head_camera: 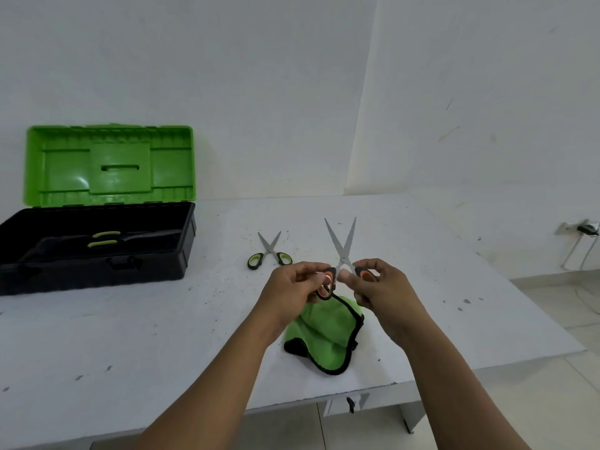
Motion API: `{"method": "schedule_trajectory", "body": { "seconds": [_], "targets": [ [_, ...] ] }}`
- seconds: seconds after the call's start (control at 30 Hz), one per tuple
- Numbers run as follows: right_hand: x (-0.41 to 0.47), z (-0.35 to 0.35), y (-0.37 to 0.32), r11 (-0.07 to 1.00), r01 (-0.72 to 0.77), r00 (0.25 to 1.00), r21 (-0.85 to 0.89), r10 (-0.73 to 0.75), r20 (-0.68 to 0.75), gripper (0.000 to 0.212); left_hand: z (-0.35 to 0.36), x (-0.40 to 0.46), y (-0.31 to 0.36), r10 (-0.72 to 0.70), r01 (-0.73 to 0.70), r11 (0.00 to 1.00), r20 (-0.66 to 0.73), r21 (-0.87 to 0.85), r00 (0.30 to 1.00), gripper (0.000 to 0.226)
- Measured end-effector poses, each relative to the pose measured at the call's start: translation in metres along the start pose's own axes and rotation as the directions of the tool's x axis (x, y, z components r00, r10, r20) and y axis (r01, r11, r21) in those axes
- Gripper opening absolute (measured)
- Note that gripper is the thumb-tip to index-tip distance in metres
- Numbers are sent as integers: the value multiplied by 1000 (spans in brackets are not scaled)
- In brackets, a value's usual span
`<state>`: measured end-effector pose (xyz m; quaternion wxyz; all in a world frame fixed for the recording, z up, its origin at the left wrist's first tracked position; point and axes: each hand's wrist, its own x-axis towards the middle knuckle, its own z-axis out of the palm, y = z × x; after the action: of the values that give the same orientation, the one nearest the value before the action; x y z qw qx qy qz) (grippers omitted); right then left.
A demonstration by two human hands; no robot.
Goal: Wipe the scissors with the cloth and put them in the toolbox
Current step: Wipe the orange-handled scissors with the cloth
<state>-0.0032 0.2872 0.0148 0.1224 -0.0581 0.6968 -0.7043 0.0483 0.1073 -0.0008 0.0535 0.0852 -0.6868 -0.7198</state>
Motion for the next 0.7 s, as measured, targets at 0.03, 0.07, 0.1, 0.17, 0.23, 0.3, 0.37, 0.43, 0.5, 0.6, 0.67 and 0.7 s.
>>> {"method": "schedule_trajectory", "body": {
  "seconds": [0.03, 0.07, 0.1, 0.17, 0.23, 0.3, 0.37, 0.43, 0.5, 0.6, 0.67, 0.7],
  "targets": [
    [-1, -1, 1, 998, -11, 1000, 55, 12, -21, 34, 0, 0, -2, 11, -11, 1000, -7, -13, 1000, 21],
    [-1, 0, 2, 994, -20, 999, 106, 26, -47, 28, -1, 0, -3, 17, -17, 1000, -1, -26, 1000, 22],
    [-2, 2, 4, 985, -33, 996, 168, 47, -79, 23, -1, -1, -4, 20, -20, 999, 15, -33, 1000, 22],
    [-4, 10, 7, 945, -59, 984, 320, 109, -140, 19, -1, -2, -5, 28, -26, 999, 41, -47, 999, 24],
    [-6, 18, 11, 908, -59, 973, 414, 146, -181, 23, -1, -2, -6, 41, -39, 998, 37, -49, 998, 25],
    [-9, 25, 15, 906, -53, 971, 420, 145, -190, 23, 0, -2, -8, 41, -40, 999, 31, -36, 999, 25],
    [-11, 30, 18, 918, -52, 976, 393, 130, -176, 20, 0, -3, -8, 38, -37, 999, 43, -18, 998, 24],
    [-12, 31, 19, 921, -41, 978, 387, 117, -175, 19, 1, -6, -8, 31, -29, 999, 45, -38, 998, 23],
    [-9, 28, 19, 916, -15, 973, 401, 106, -207, 18, 0, -5, -9, 25, -27, 999, -39, -28, 999, 25],
    [-5, 20, 22, 922, 4, 961, 386, 102, -255, 16, -5, 1, -19, 98, 2, 927, -245, 376, 965, 21],
    [-4, 14, 25, 930, -2, 955, 369, 112, -275, 15, -5, 5, -27, 74, 83, 781, -224, 619, 972, 30],
    [-4, 11, 27, 933, -14, 953, 360, 122, -279, 14, -5, 7, -31, 2, 144, 714, -207, 686, 978, 50]
  ]
}}
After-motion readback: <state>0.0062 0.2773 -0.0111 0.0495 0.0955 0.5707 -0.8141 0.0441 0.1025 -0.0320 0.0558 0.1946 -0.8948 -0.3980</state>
